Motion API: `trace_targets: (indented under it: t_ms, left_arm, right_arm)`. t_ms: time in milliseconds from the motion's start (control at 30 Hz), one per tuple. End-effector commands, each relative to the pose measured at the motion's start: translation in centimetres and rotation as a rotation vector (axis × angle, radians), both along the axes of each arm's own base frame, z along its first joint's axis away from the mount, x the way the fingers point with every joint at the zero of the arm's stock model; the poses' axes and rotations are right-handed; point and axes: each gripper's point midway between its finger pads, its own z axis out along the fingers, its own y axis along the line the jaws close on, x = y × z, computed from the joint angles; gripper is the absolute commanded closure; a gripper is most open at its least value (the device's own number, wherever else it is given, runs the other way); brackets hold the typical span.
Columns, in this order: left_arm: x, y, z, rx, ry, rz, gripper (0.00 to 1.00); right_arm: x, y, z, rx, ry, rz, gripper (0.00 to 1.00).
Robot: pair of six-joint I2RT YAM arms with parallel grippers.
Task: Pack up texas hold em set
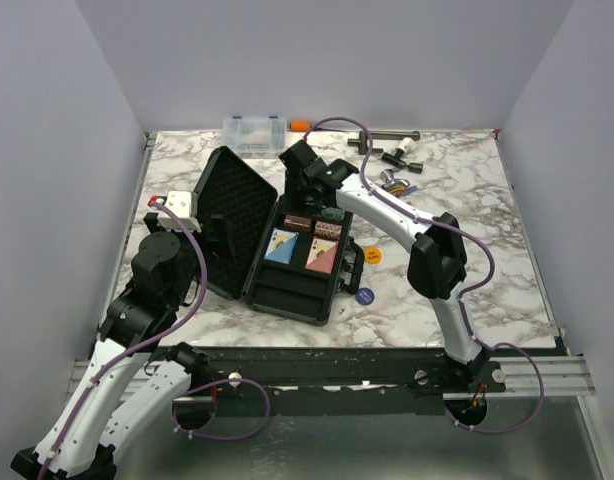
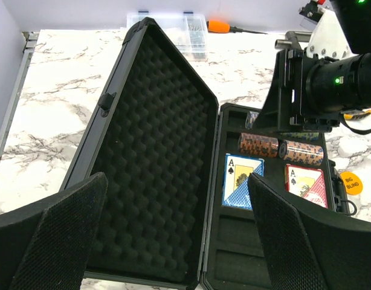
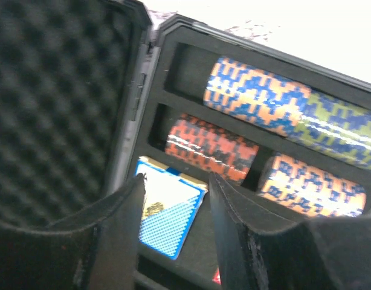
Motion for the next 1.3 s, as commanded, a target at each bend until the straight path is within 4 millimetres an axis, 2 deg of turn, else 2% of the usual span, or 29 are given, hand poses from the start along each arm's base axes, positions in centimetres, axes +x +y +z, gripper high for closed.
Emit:
trace_targets:
  t_ms: [0, 200, 367, 633, 833, 1000, 1100, 1267]
  left_arm:
    - [-0.1, 0.0, -0.2, 0.000, 0.013, -0.007, 0.02]
    - [-0.1, 0.0, -0.3, 0.000, 0.012, -0.006, 0.02]
    - [-0.1, 0.0, -0.3, -0.001, 0.012, -0.006, 0.02]
    - [0.0, -0.1, -0.4, 0.001, 0.017, -0.007, 0.02]
    - [0.0, -0.1, -0.4, 0.002, 0.018, -0.005, 0.02]
    - [0.0, -0.1, -0.4, 0.003, 0.019, -0.007, 0.02]
    - [0.0, -0.1, -0.5, 0.003, 0.022, -0.007, 0.02]
    - [0.0, -0.2, -0.4, 0.000, 0.021, -0.011, 0.02]
  right_arm:
    - [0.5, 2.5, 2.1, 0.117, -0.030, 0.074, 0.60]
    - [0.9, 4.2, 0.8, 0.131, 0.011, 0.065, 0.88]
    - [1.6, 4.8, -0.9, 0.121, 0.041, 0.024, 0.99]
    - [1.5, 5.3, -4.4, 0.080, 0.092, 0.017, 0.99]
    - [1.2, 2.7, -6.0, -0.047, 0.094, -0.007, 0.99]
    - [0.8, 0.0, -6.5, -0.153, 0.082, -0.037, 0.99]
    - [0.4, -0.9, -6.4, -0.183, 0.082, -0.038, 0.99]
    - [0.0, -1.1, -5.1, -0.172, 0.078, -0.031, 0.88]
